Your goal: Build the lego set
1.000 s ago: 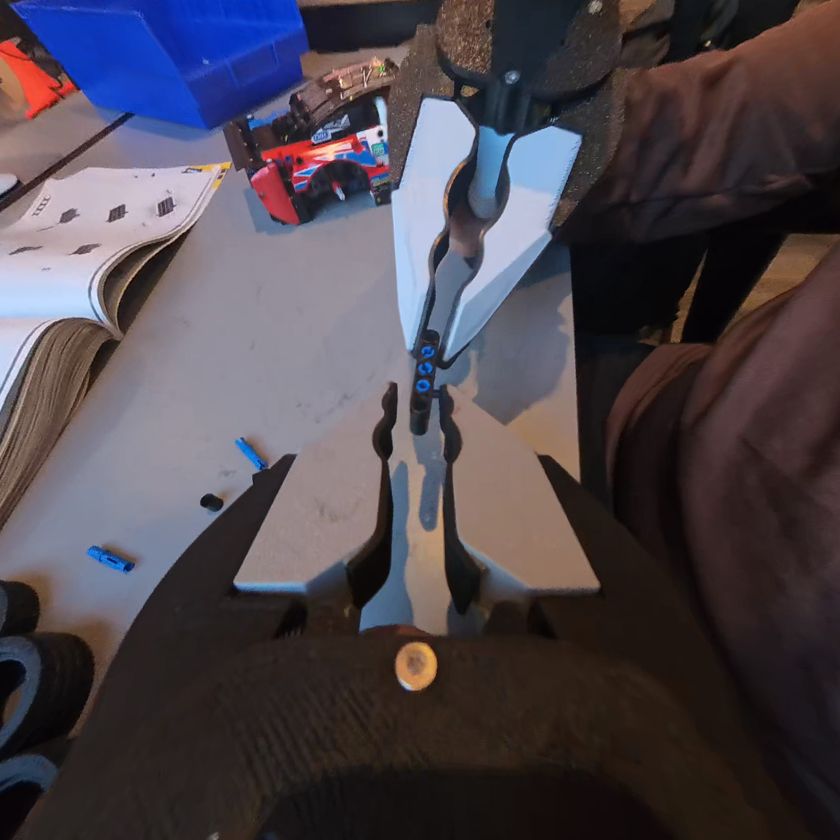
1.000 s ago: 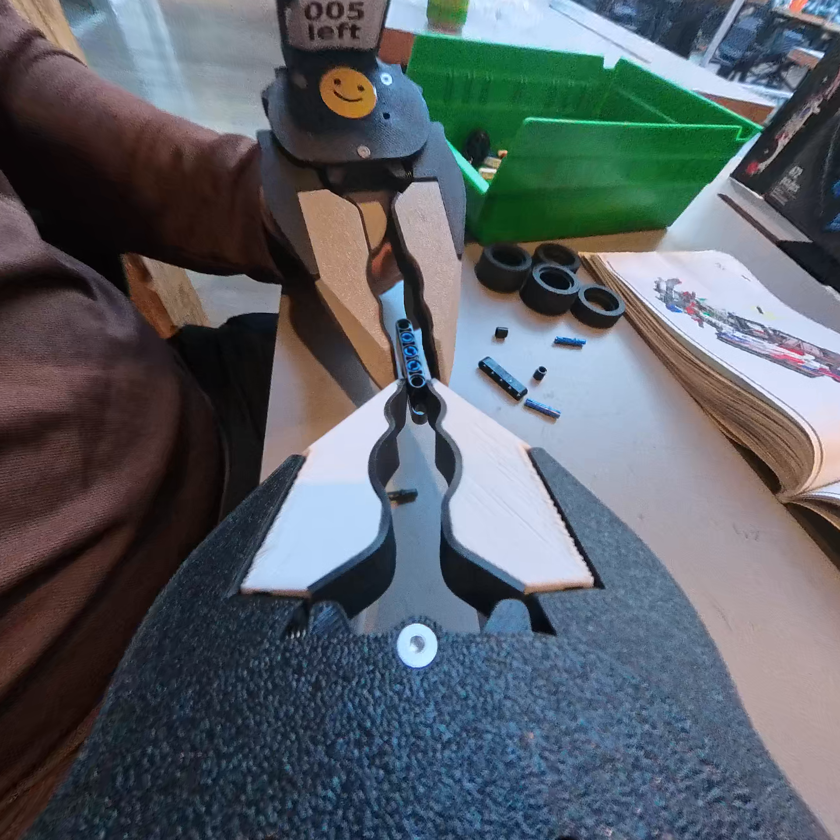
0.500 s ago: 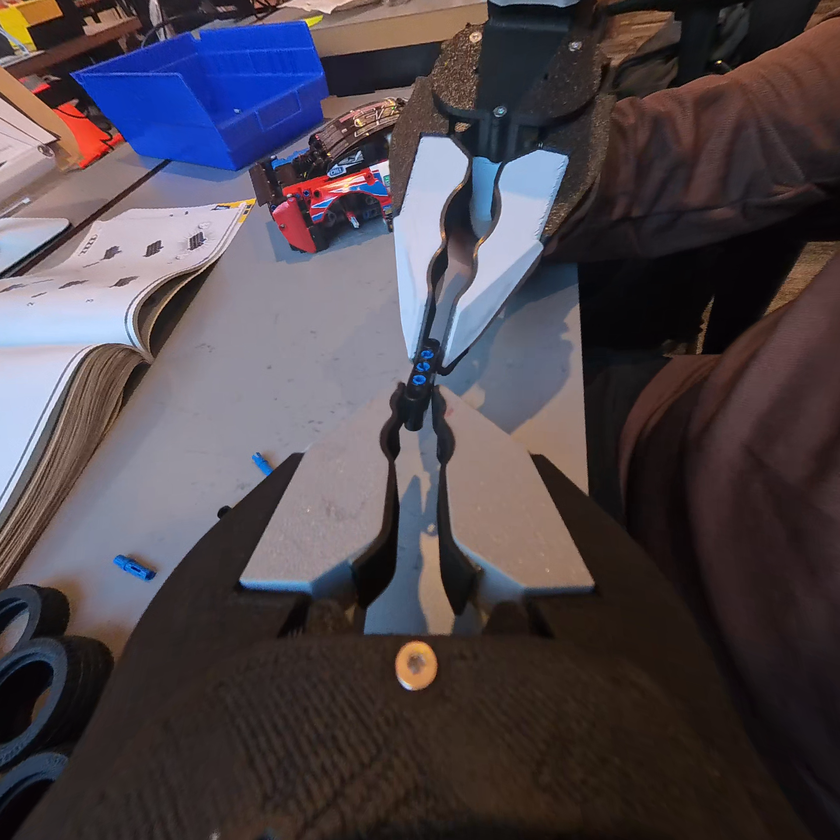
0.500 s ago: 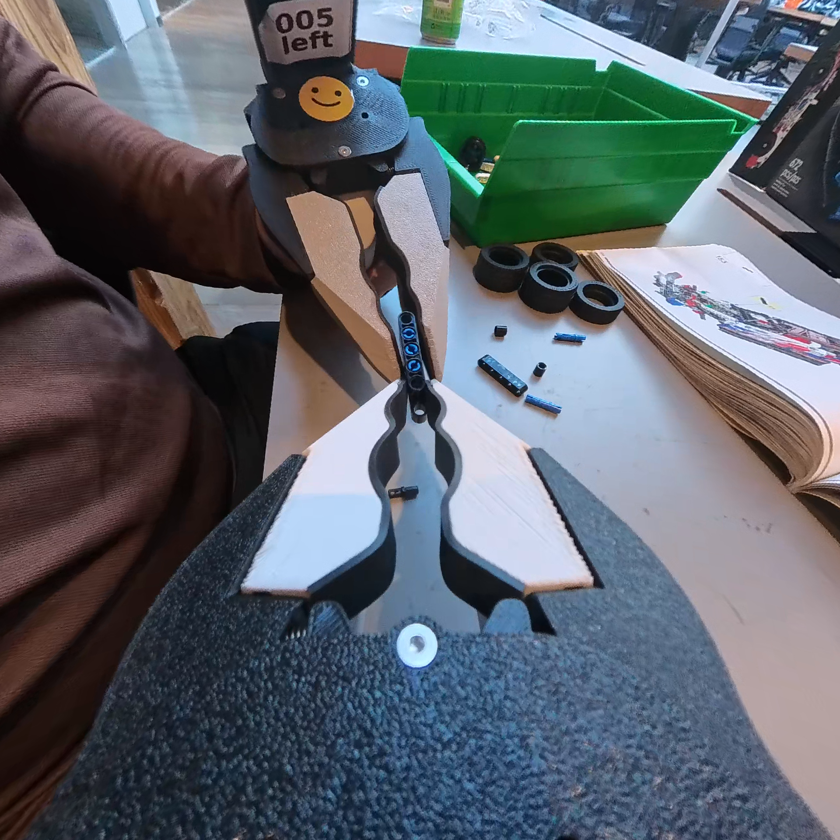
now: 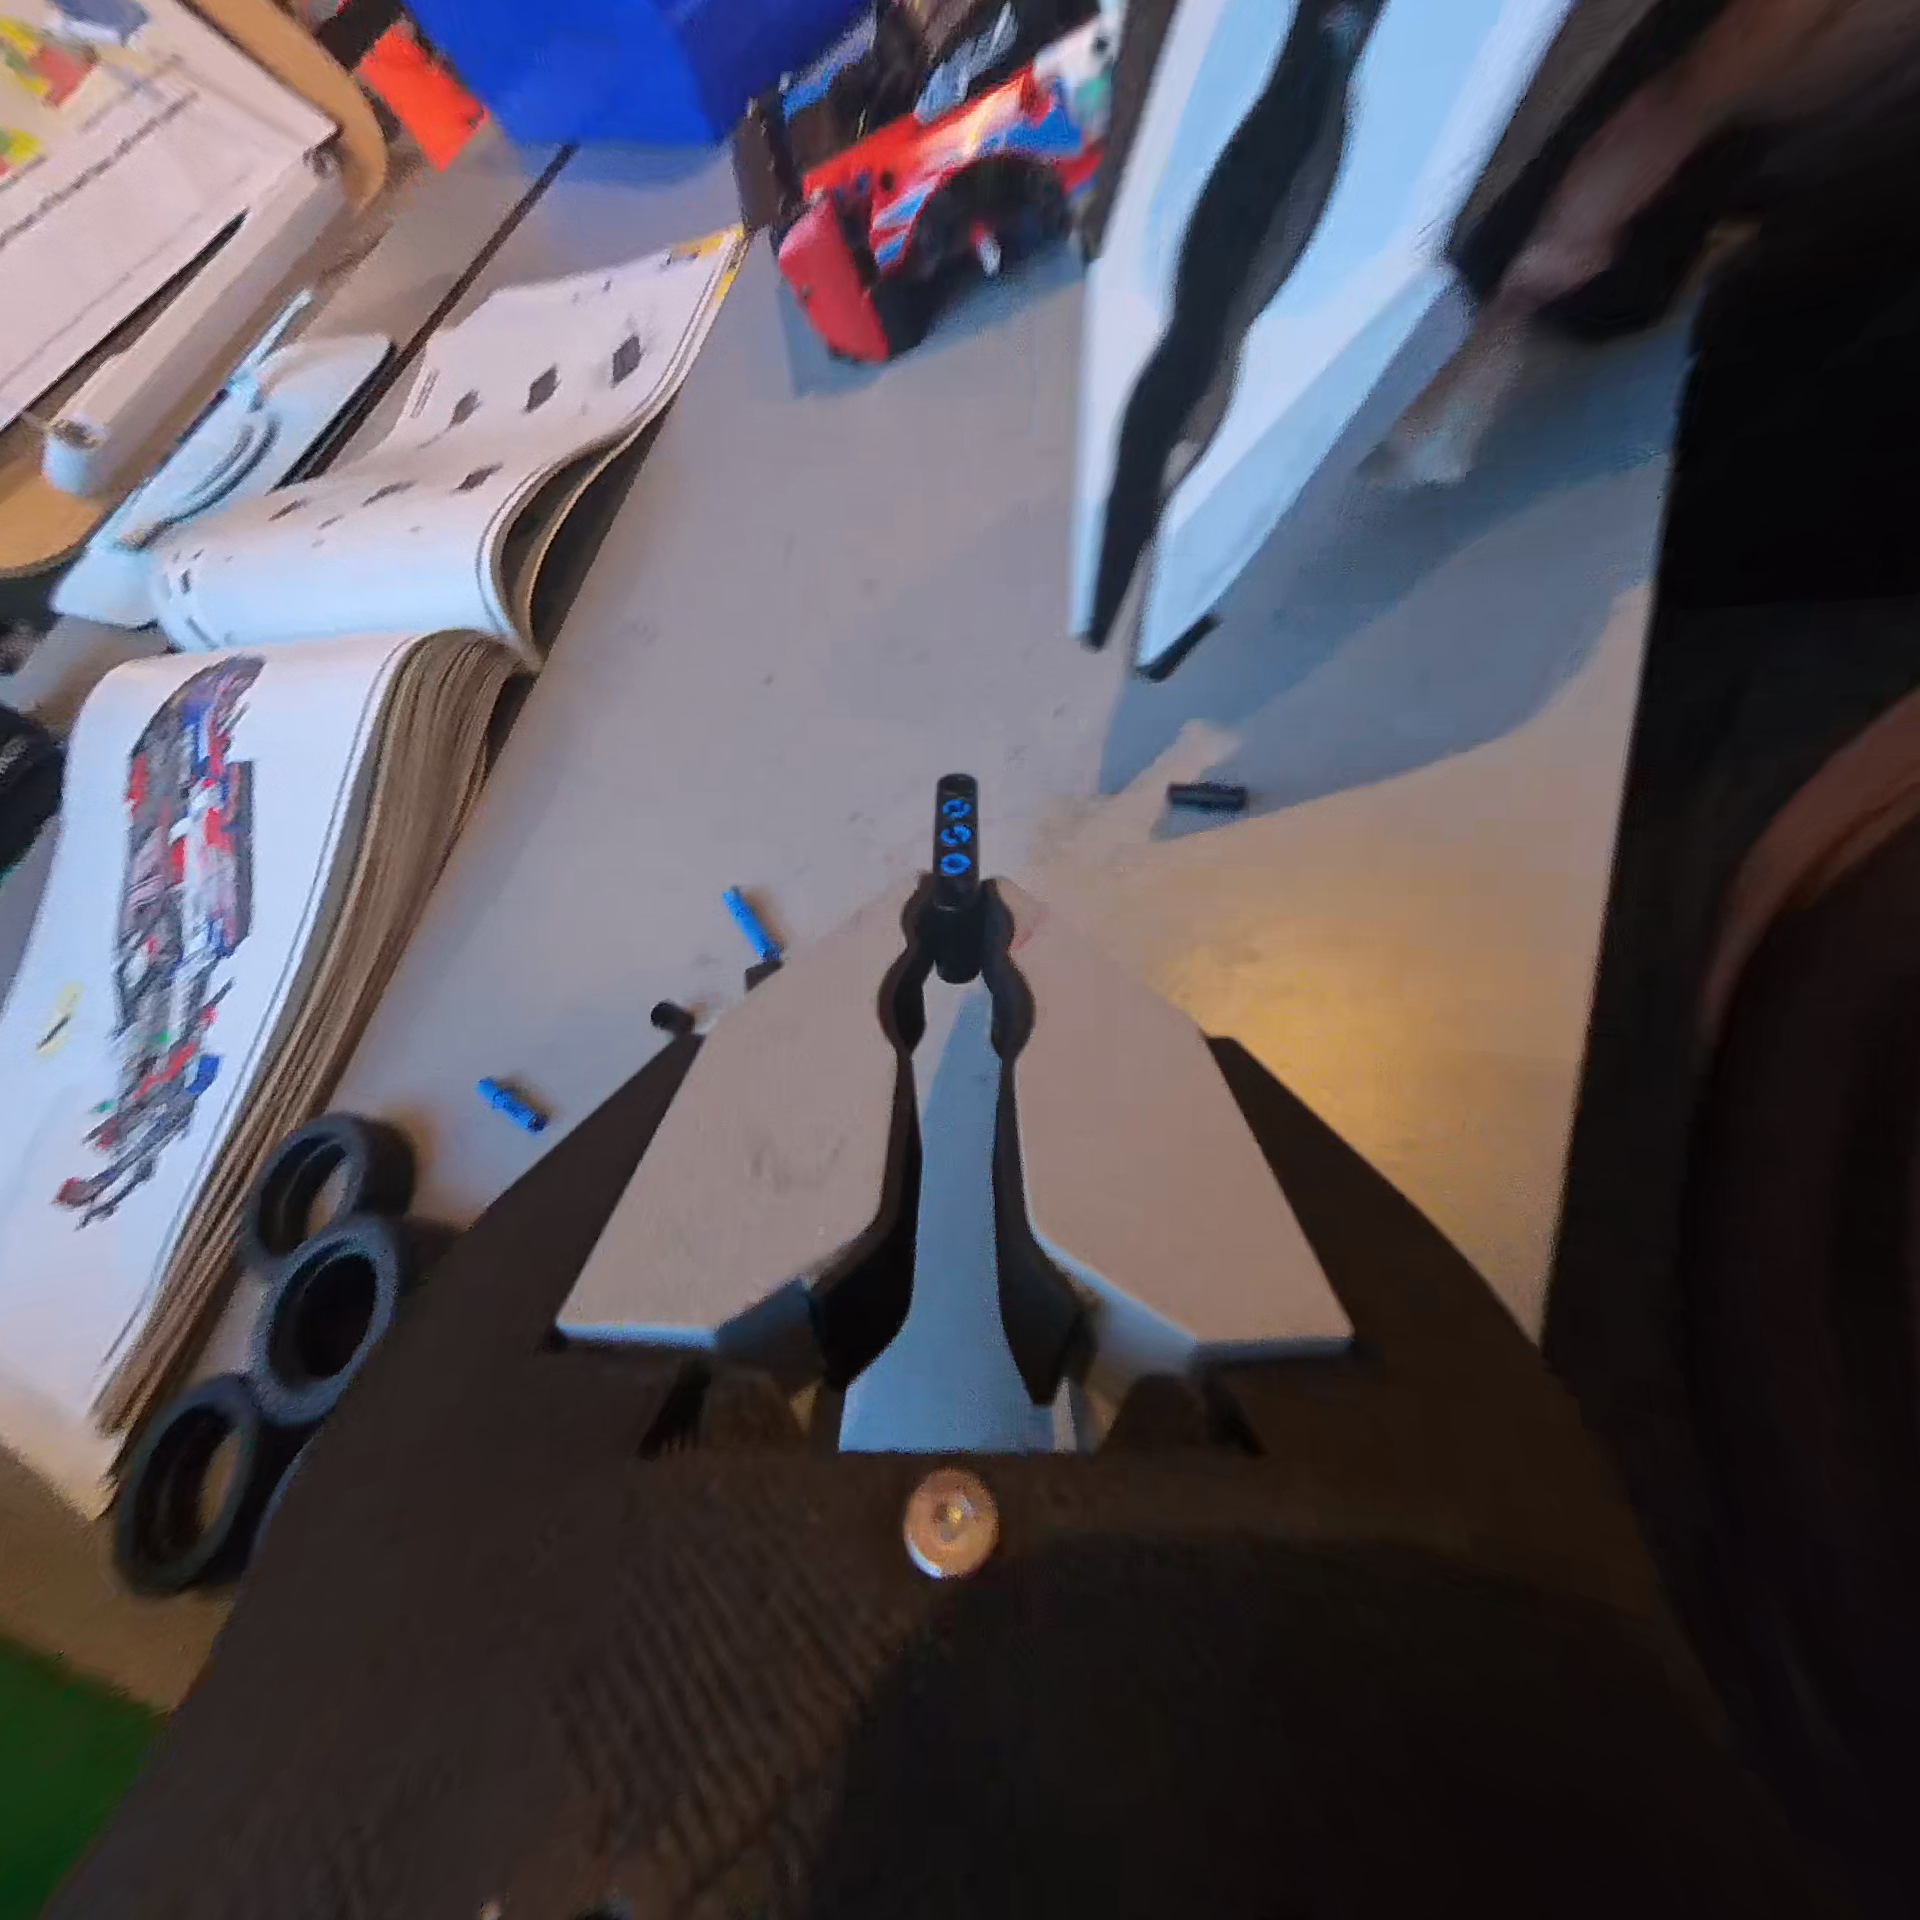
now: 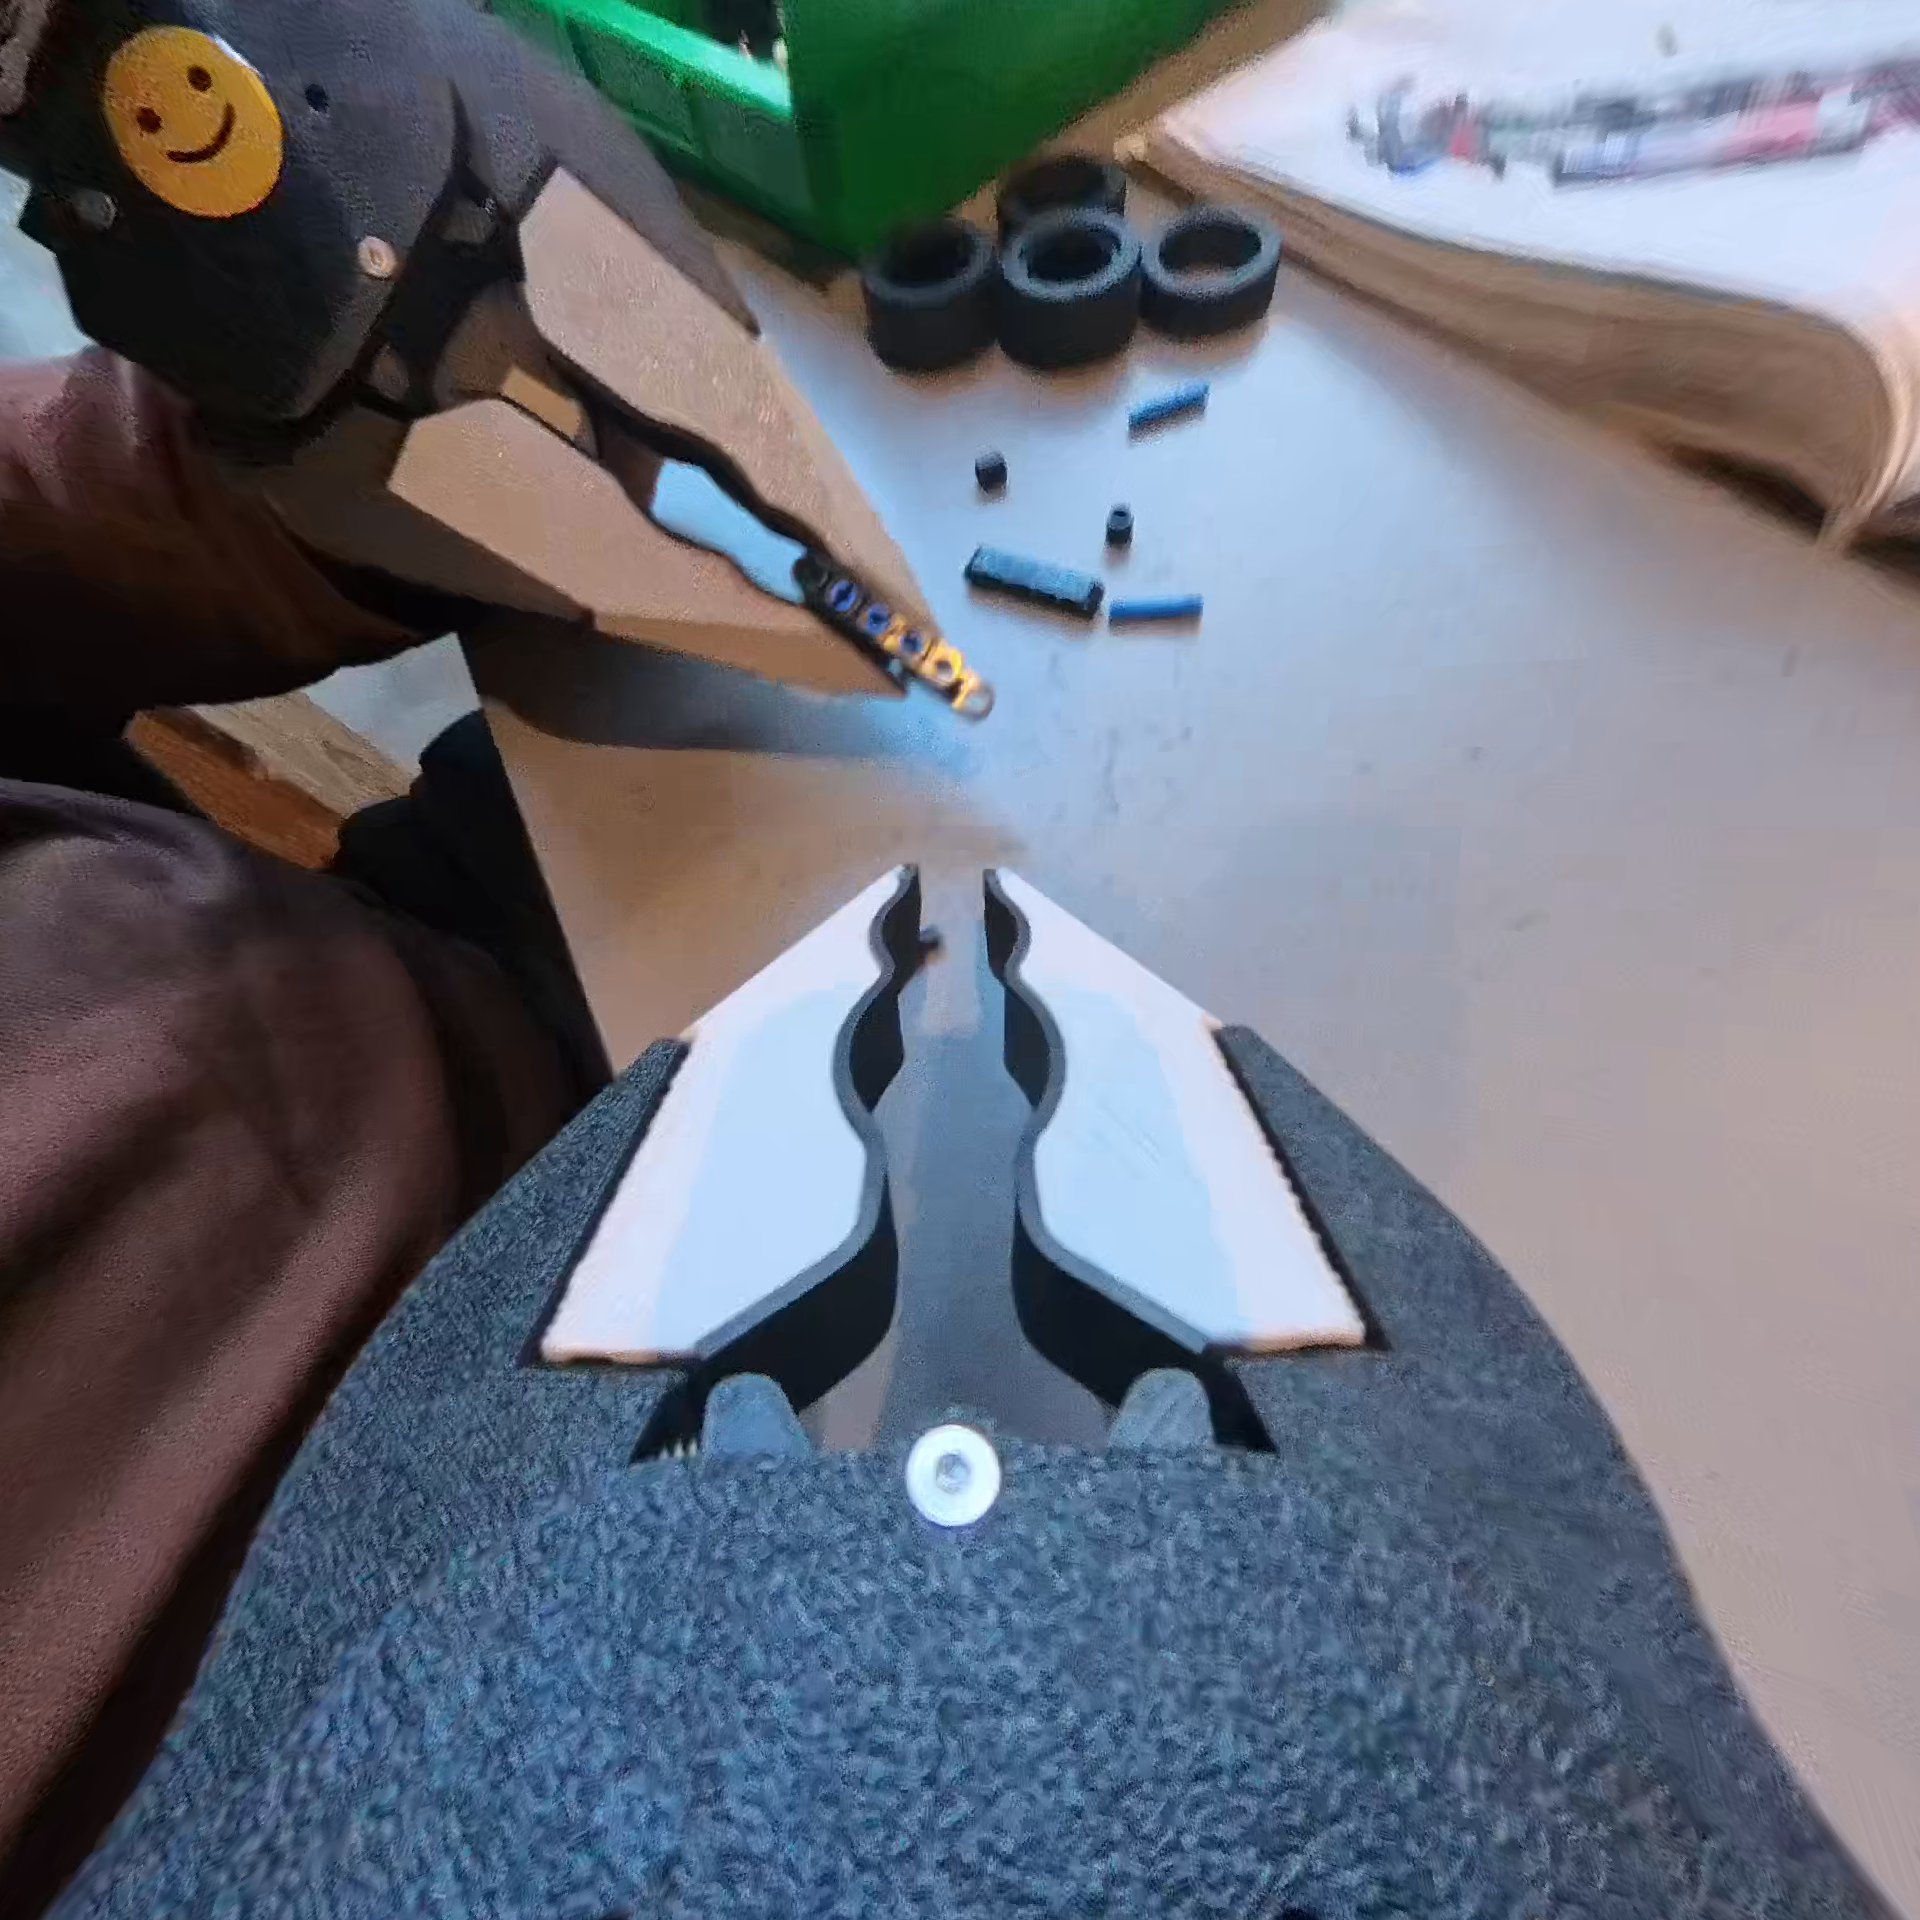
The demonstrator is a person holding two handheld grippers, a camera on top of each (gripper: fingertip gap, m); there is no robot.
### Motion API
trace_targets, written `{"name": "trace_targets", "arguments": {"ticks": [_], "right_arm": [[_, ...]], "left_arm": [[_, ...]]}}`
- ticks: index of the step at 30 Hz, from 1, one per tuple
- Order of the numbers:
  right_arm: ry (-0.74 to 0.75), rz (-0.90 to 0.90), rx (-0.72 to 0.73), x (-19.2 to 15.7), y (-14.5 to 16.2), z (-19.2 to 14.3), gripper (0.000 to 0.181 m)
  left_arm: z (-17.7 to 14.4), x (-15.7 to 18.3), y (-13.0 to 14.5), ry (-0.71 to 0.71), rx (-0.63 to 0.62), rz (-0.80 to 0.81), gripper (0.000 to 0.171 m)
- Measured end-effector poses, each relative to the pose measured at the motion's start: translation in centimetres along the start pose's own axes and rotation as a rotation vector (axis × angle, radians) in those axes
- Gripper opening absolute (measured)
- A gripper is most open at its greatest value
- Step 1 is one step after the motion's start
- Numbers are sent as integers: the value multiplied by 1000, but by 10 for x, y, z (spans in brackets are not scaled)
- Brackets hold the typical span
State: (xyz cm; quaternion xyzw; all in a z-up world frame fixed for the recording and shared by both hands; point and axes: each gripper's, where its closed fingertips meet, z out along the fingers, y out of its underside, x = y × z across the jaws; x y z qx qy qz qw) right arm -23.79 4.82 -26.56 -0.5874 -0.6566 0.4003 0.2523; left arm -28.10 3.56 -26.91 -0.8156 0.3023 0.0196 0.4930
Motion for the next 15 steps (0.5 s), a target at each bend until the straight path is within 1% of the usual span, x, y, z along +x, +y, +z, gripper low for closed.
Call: {"name": "trace_targets", "arguments": {"ticks": [2,4,6,8,10,12,15], "right_arm": [[42,42,-36,-9,15,0,21],[103,36,-63,-14,26,3,28],[157,19,-71,-16,29,5,33],[176,15,-84,-16,31,9,37],[178,30,-106,-15,34,13,38],[204,35,-100,-10,34,14,25],[209,26,-97,-5,35,13,16]], "left_arm": [[1,-5,5,-60,-35,37,5],[3,-10,9,-120,-64,82,5],[5,-13,11,-167,-80,119,5],[6,-15,11,-194,-85,141,5],[6,-17,12,-209,-95,148,5],[6,-17,11,-212,-89,151,5],[5,-17,11,-219,-83,160,5]]}}
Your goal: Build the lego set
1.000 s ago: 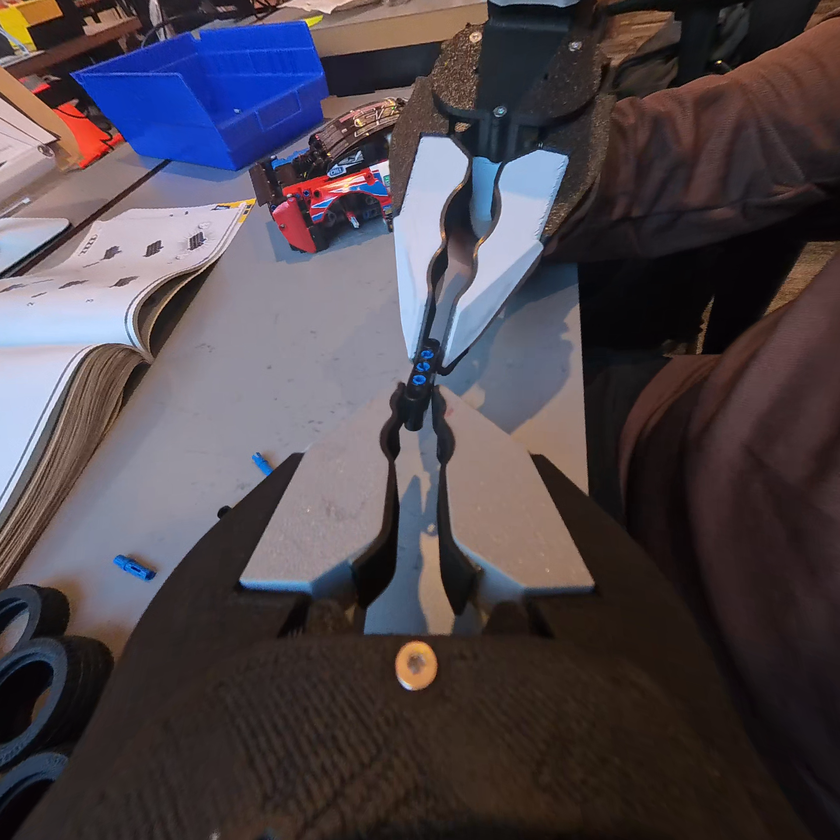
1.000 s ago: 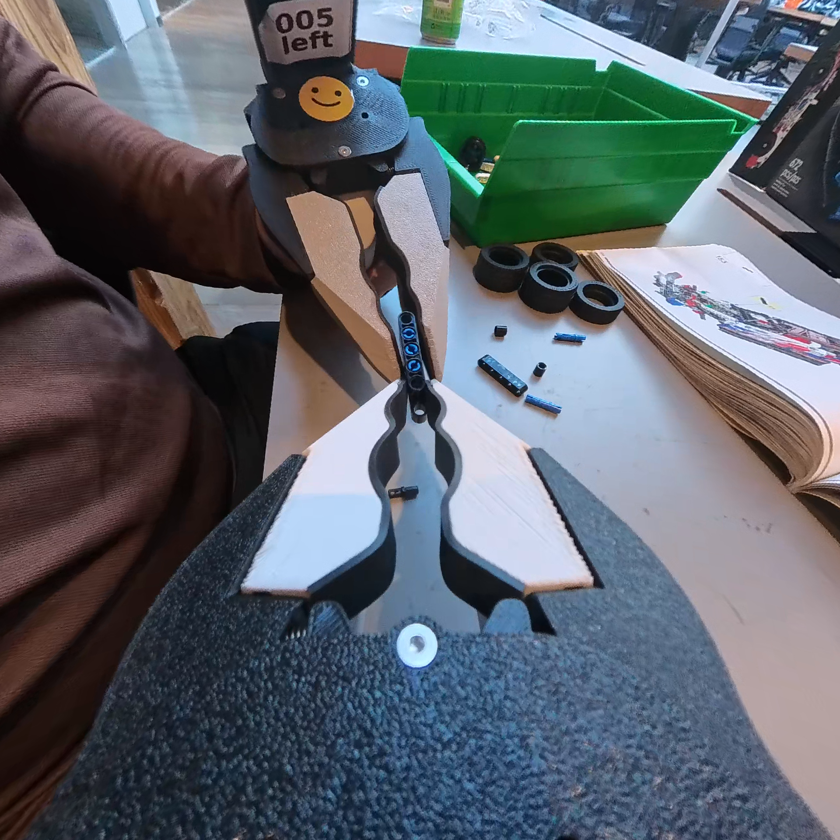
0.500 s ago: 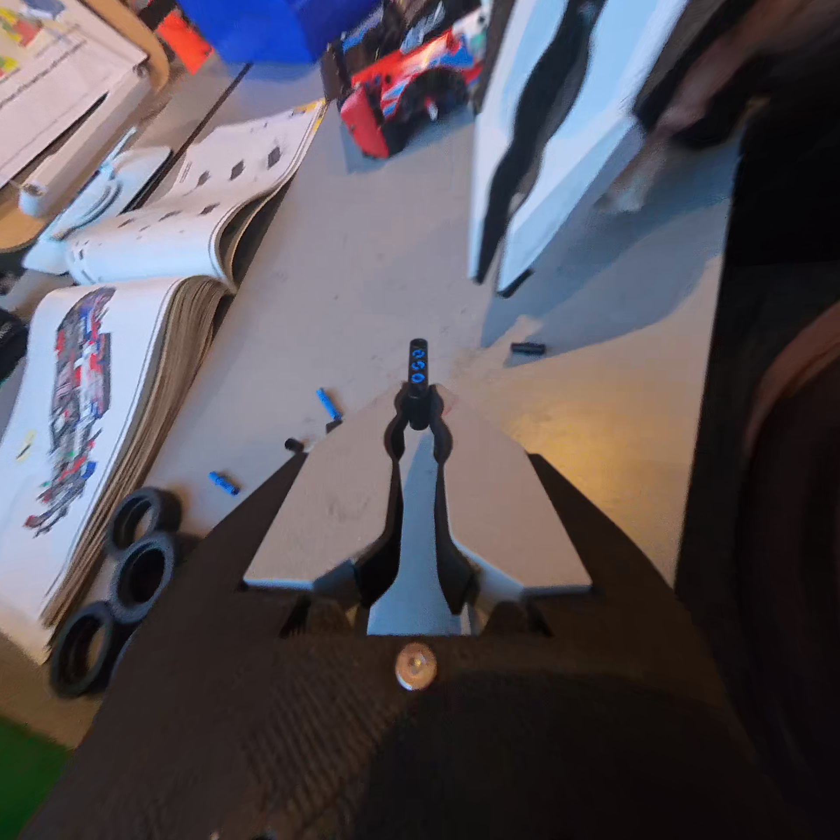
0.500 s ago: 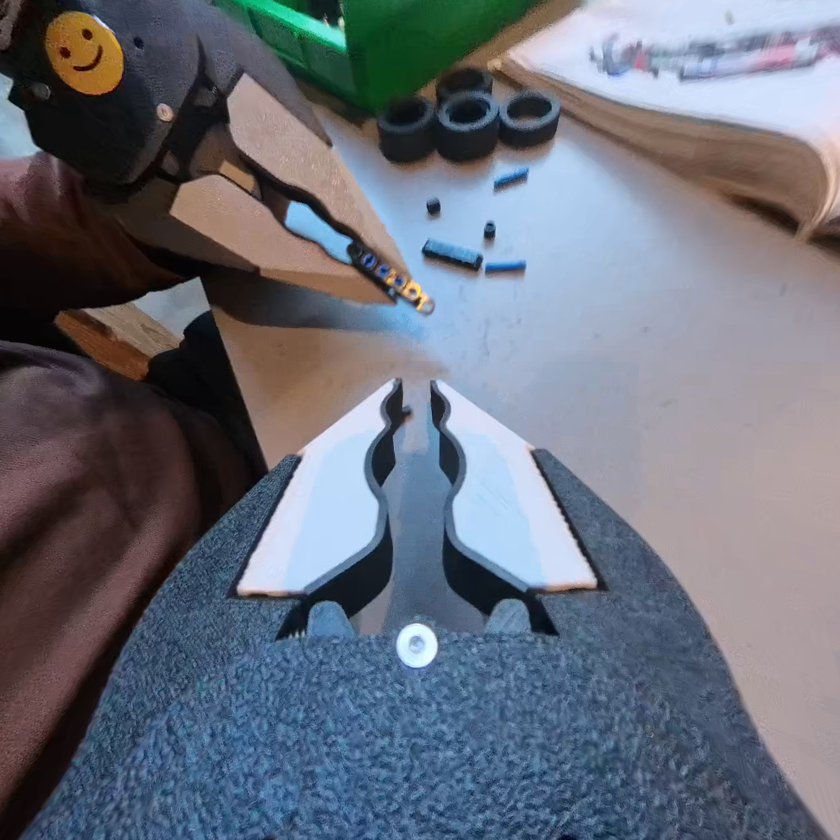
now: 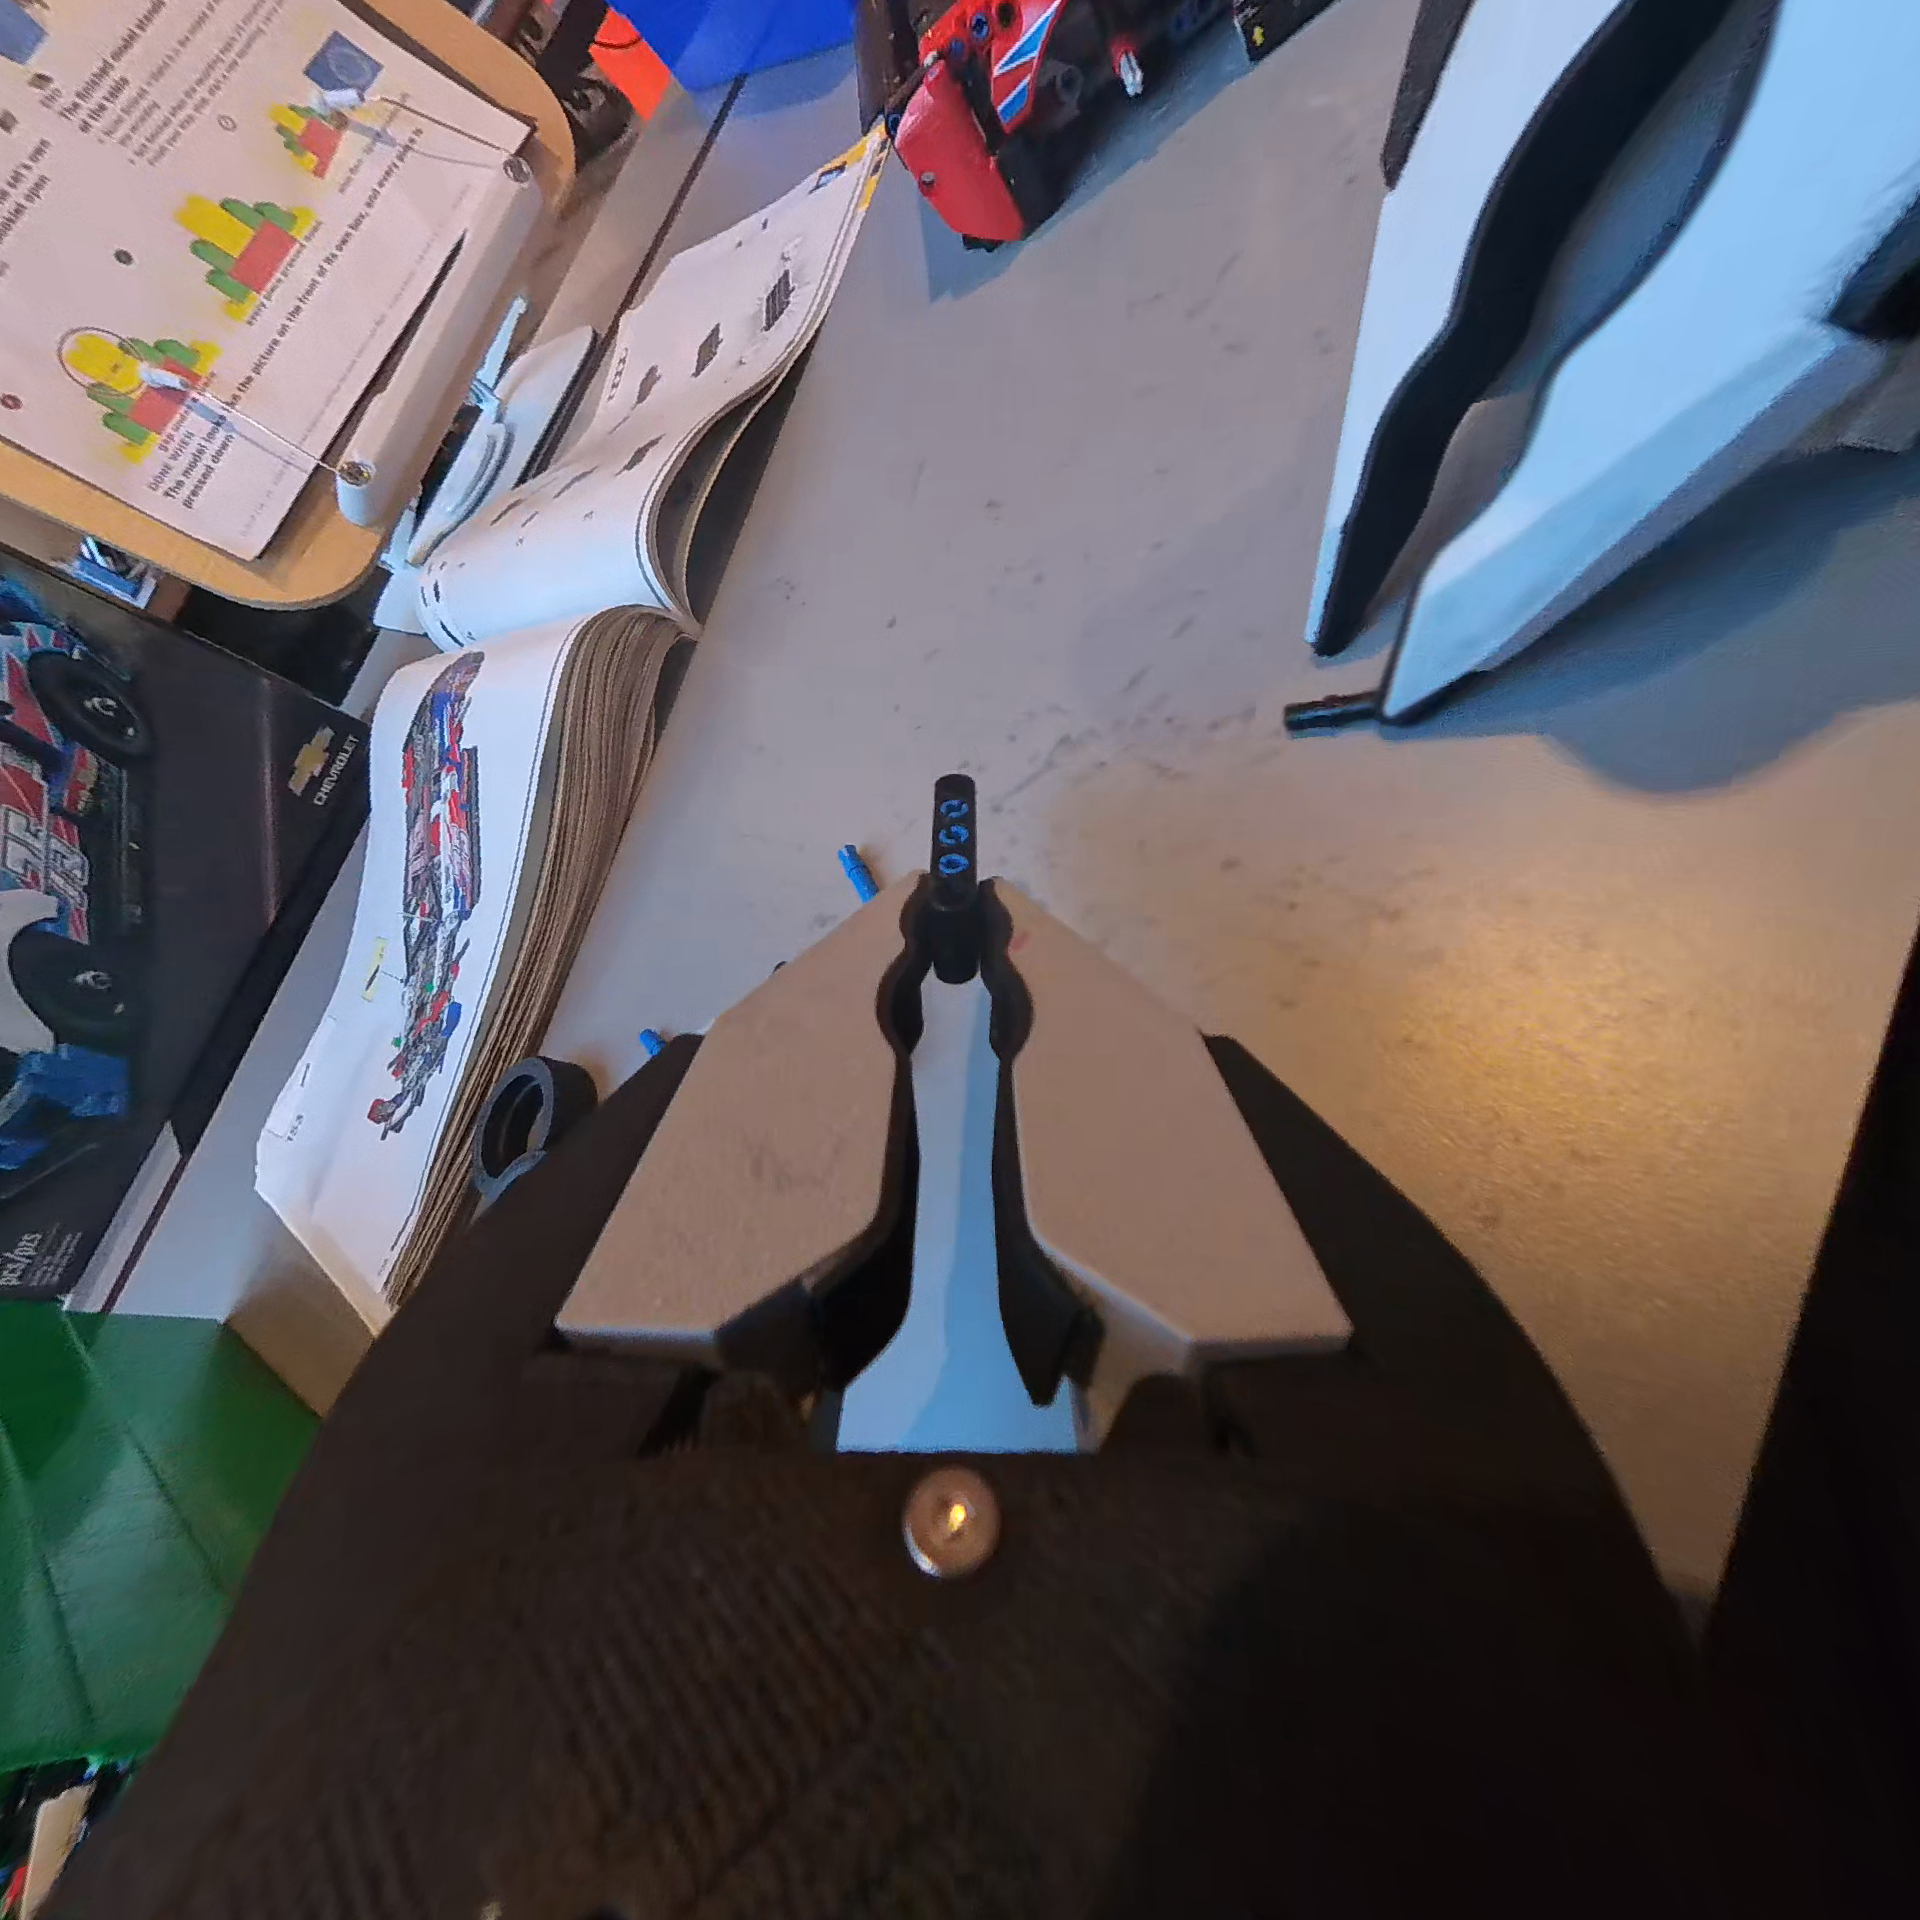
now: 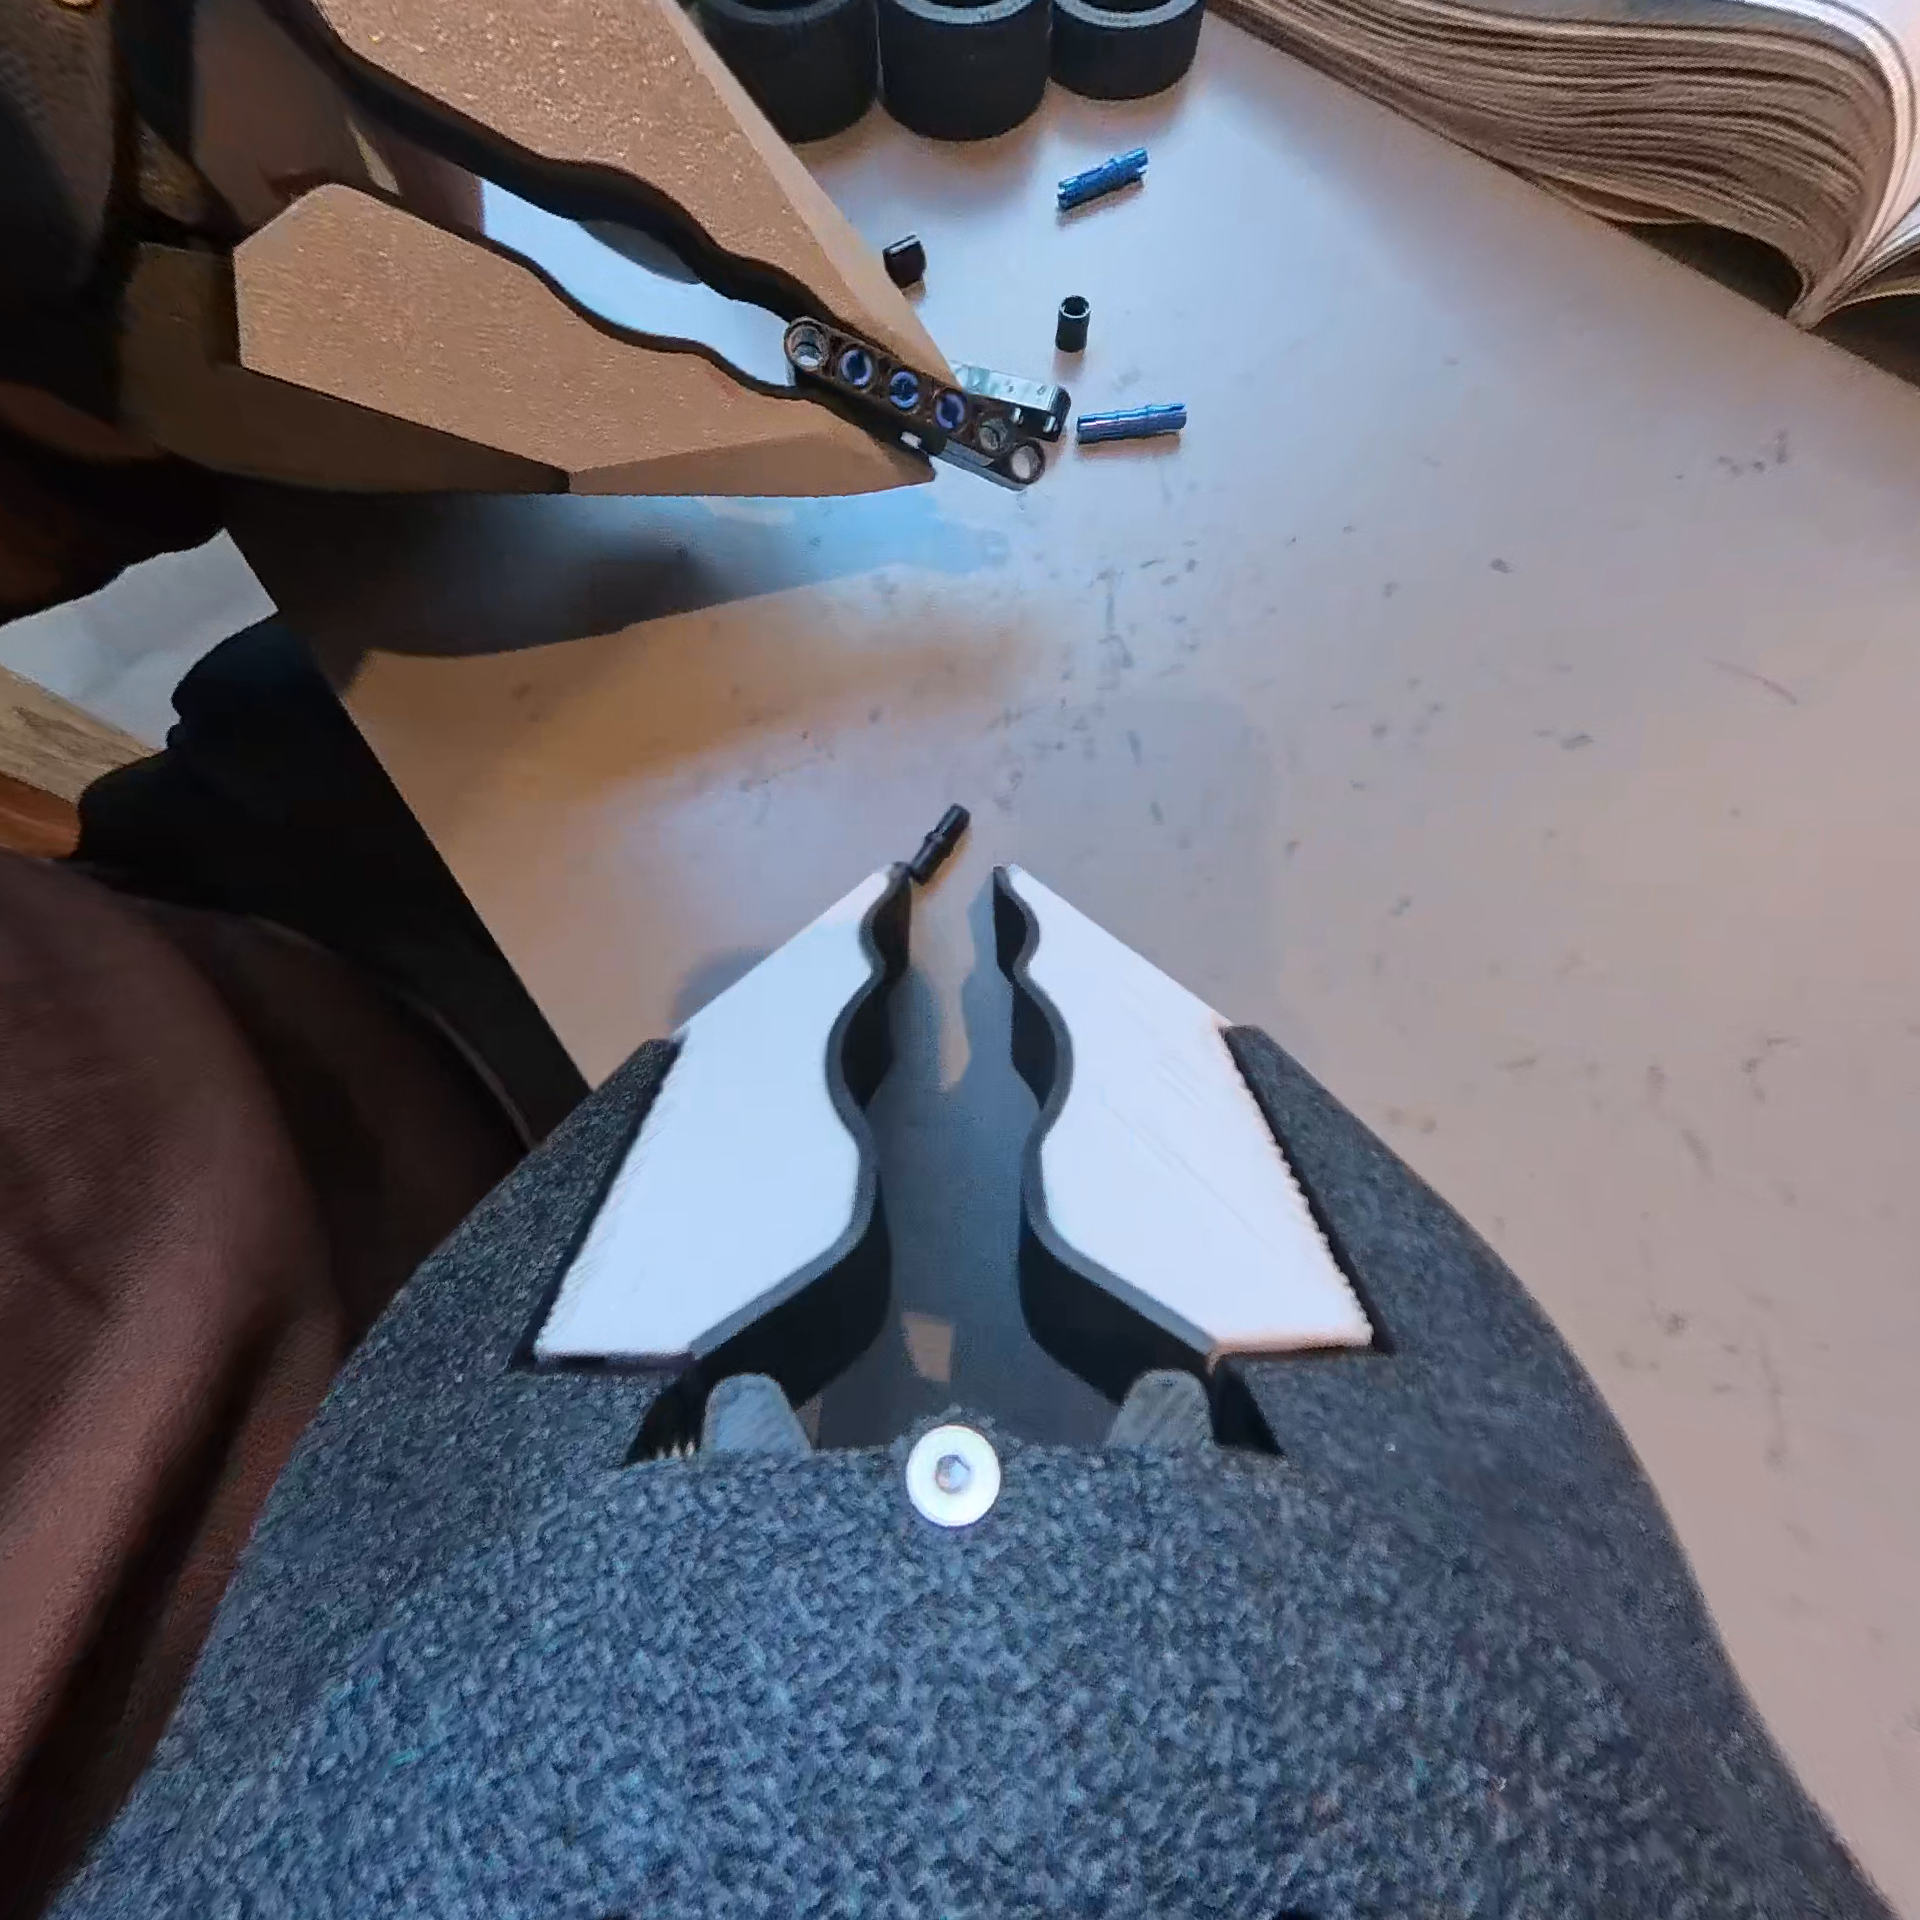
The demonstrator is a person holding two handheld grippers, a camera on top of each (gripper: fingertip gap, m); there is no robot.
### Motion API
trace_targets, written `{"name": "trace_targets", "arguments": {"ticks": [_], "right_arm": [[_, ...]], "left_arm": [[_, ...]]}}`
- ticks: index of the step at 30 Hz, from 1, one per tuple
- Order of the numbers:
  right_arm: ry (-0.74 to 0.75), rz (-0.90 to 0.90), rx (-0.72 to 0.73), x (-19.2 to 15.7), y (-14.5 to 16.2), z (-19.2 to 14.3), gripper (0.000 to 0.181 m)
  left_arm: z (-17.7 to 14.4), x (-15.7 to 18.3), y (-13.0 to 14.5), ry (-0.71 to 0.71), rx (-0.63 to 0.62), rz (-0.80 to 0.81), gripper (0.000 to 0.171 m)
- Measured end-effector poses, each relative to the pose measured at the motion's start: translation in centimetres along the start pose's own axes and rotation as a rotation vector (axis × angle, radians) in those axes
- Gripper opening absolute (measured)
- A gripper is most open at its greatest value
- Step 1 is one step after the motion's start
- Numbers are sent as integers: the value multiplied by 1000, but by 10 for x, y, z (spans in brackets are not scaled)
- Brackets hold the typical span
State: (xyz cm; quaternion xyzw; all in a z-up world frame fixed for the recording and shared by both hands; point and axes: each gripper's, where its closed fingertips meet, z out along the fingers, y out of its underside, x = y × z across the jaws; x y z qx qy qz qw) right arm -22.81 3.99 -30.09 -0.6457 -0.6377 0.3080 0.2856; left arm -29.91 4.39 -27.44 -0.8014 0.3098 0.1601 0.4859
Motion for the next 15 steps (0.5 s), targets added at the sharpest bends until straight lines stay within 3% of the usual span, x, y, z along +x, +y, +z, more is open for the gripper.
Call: {"name": "trace_targets", "arguments": {"ticks": [3,8,15], "right_arm": [[-32,-10,-12,0,1,0,0],[-198,35,-47,-6,-2,-3,0],[-143,-34,-41,36,-5,-7,0]], "left_arm": [[1,0,2,-7,-15,11,5],[5,0,5,-19,-38,35,5],[12,-4,13,-52,-98,71,5]]}}
